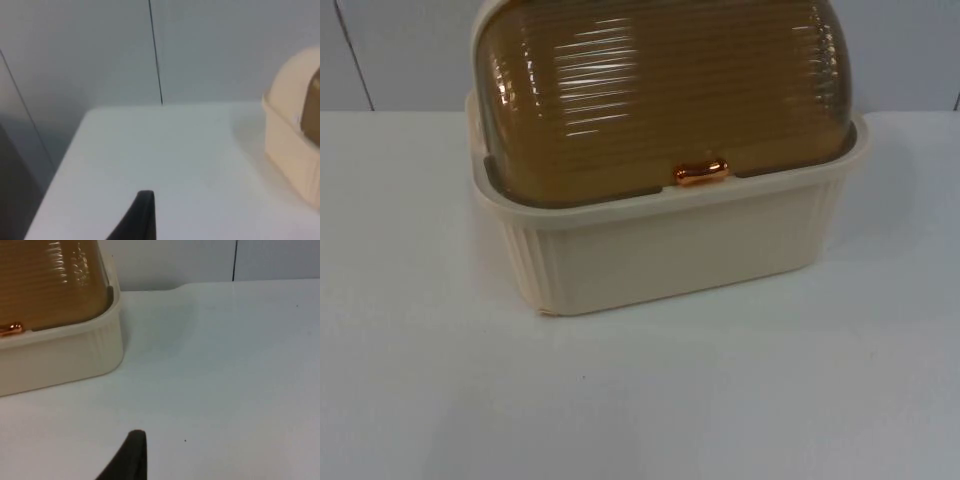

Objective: Open the box lid with the left hand, place the block into the box with the right hand, then close the box lid with the left hand.

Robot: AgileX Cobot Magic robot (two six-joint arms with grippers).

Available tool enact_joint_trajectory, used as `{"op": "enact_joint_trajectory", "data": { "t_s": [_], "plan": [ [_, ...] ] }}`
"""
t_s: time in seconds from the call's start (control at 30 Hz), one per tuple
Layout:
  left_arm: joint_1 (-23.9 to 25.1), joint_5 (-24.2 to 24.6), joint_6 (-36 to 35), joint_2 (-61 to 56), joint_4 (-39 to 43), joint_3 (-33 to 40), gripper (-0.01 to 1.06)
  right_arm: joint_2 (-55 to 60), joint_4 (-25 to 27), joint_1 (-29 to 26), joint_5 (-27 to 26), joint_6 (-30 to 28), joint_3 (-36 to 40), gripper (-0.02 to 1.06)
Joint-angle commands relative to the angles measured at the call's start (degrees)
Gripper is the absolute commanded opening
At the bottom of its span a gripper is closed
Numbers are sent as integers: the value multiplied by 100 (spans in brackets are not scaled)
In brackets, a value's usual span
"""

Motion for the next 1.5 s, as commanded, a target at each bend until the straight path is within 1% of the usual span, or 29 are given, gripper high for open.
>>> {"op": "enact_joint_trajectory", "data": {
  "t_s": [0.0, 0.1, 0.13, 0.27, 0.43, 0.53, 0.57, 0.63, 1.47],
  "plan": [
    [10, 199, -82, -9, -73, 168, 105, -16, 35, 13, -43, 34, 72, 105],
    [10, 288, -151, -9, -73, 421, 105, -16, 35, 13, 135, 34, 156, 105],
    [10, 288, -198, -9, -82, 625, 105, -16, 35, 13, 174, 34, 205, 105],
    [10, 475, -198, -9, -79, 771, 105, -16, 35, 13, 172, 17, 205, 105],
    [10, 475, -198, -9, -79, 771, 105, -16, 35, 13, 172, -51, 205, 105],
    [10, 475, -198, -9, -79, 771, 105, -16, 334, 13, 160, 50, 205, 105],
    [10, 475, -198, -9, -79, 771, 105, -16, 334, 13, 160, 50, 205, 105],
    [10, 475, -198, -9, -79, 771, 105, -16, 516, 13, 148, 41, 205, 105],
    [-30, 474, -198, -9, -167, 770, 105, -16, 495, 13, 146, 41, 205, 105]
  ]
}}
